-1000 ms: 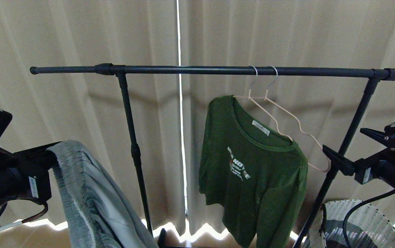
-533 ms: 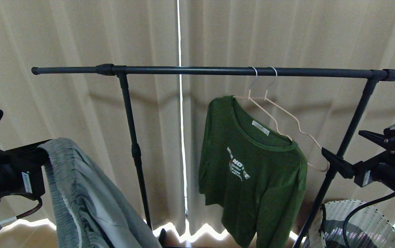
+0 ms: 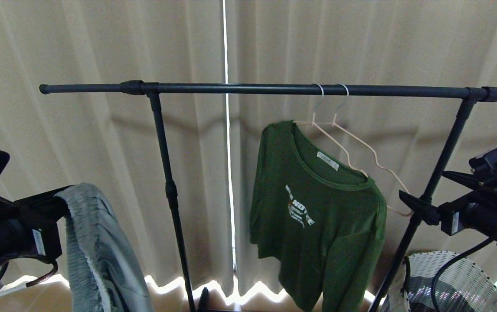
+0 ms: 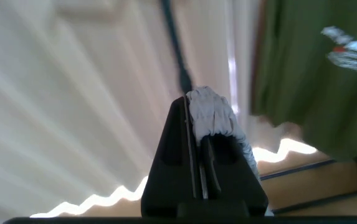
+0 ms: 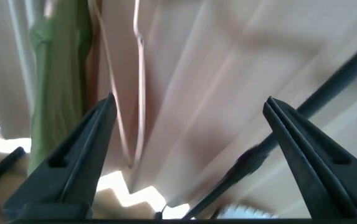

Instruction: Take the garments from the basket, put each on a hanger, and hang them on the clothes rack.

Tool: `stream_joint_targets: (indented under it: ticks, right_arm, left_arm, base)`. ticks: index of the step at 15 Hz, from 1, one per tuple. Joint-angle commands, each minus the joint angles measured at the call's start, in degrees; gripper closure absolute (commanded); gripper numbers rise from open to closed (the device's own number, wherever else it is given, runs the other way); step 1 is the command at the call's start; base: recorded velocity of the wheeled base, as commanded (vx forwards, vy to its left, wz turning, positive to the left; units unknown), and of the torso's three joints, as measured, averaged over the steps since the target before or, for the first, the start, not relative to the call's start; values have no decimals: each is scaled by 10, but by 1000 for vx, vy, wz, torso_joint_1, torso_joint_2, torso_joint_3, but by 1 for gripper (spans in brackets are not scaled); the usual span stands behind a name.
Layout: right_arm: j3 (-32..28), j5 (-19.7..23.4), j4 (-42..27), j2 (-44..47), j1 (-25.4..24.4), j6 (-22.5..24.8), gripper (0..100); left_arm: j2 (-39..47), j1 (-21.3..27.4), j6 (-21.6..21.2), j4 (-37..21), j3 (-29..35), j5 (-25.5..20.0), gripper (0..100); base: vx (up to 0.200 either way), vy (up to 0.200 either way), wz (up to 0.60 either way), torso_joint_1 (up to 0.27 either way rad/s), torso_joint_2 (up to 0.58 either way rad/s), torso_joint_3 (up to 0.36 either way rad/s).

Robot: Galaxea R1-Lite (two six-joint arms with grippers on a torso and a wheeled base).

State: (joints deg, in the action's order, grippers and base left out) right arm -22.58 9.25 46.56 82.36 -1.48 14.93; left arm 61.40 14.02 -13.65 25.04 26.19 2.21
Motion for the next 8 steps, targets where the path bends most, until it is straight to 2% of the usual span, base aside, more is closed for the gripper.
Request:
stream_joint_targets:
  ticks: [1,3,6,8]
  right_arm:
    - [-70,1,-82,-22,-5,-31,0]
    - [-157,0,-217,-29,-31,-52,0]
    - [-266,-2,-334,-1,-47,-51,0]
    - [-371,-4,-466,25,-72,-51,0]
  left_arm:
    - [-4,0,0,5,-17,-5,100]
    - [-26,1,-2,5,-30,-6,100]
    - [-59,2,-1,5,-53,-14,100]
    - [-94,1,2,4,-79,-23,100]
  base:
    - [0,0,0,0,0,0]
    - [0,0,0,0,0,0]
    - [0,0,0,0,0,0]
    - [0,0,0,0,0,0]
